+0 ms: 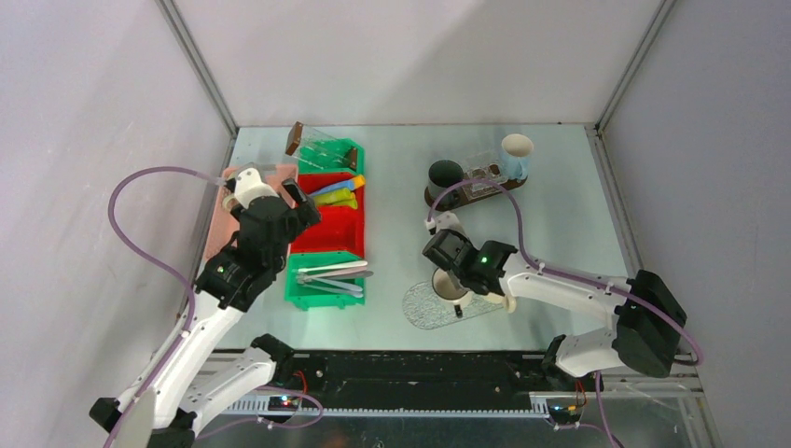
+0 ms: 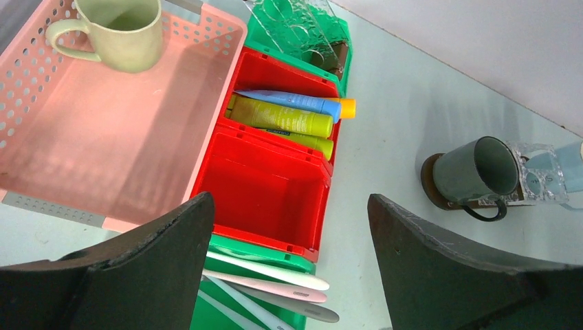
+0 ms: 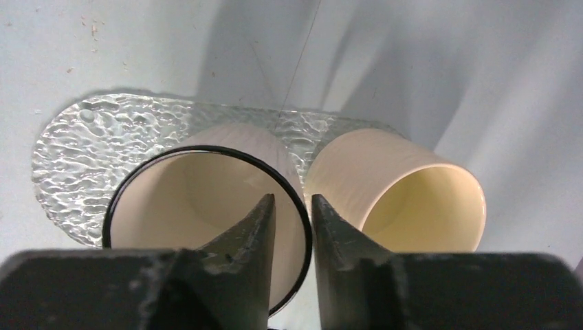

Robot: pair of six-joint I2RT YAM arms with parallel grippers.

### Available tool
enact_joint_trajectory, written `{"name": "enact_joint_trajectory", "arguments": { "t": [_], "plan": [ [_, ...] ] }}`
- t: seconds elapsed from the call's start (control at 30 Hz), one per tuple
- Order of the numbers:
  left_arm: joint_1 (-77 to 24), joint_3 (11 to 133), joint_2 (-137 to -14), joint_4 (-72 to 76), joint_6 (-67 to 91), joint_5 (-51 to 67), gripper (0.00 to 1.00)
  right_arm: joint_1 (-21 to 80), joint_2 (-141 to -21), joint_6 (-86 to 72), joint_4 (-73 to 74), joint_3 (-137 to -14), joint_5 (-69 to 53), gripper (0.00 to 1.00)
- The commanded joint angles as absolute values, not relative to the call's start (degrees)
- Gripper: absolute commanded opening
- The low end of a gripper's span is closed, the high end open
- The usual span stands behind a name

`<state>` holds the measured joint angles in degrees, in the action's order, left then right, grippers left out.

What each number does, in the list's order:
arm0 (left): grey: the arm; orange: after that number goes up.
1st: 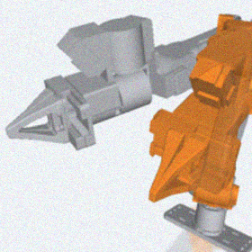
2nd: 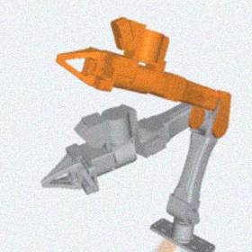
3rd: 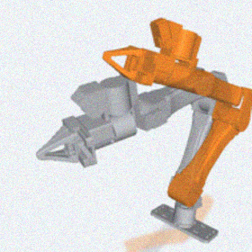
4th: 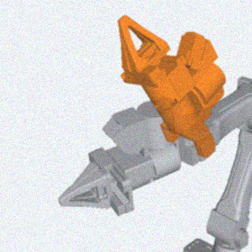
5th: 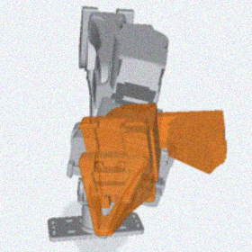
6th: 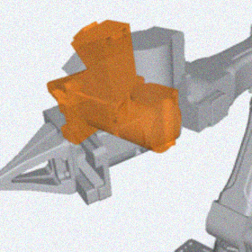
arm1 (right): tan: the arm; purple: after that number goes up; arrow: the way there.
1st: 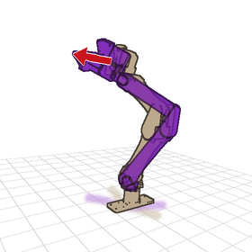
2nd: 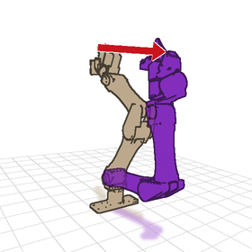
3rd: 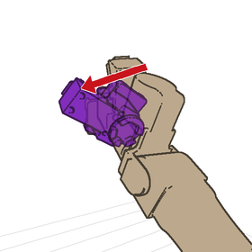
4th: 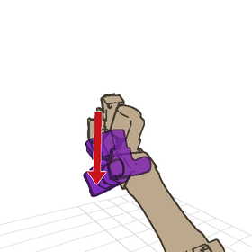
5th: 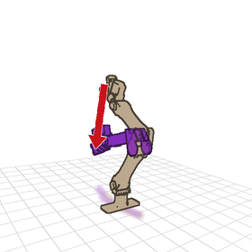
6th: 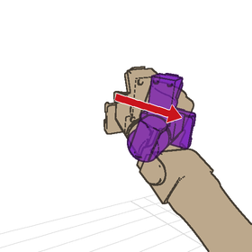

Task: Prepare toiletry sets of a toothbrush and toothpaste on the tray
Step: Place the cup on the tray.

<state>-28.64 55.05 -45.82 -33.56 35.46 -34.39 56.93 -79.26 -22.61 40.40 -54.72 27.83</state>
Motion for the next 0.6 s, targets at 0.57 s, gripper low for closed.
{"name": "enact_joint_trajectory", "arguments": {
  "t": [0.57],
  "plan": [
    [-27.38, 55.14, -47.83, -31.26, 32.92, -35.07, 0.88, 60.88, -70.48, -25.16, 44.82, -61.17, 27.50, 0.54]
  ]
}}
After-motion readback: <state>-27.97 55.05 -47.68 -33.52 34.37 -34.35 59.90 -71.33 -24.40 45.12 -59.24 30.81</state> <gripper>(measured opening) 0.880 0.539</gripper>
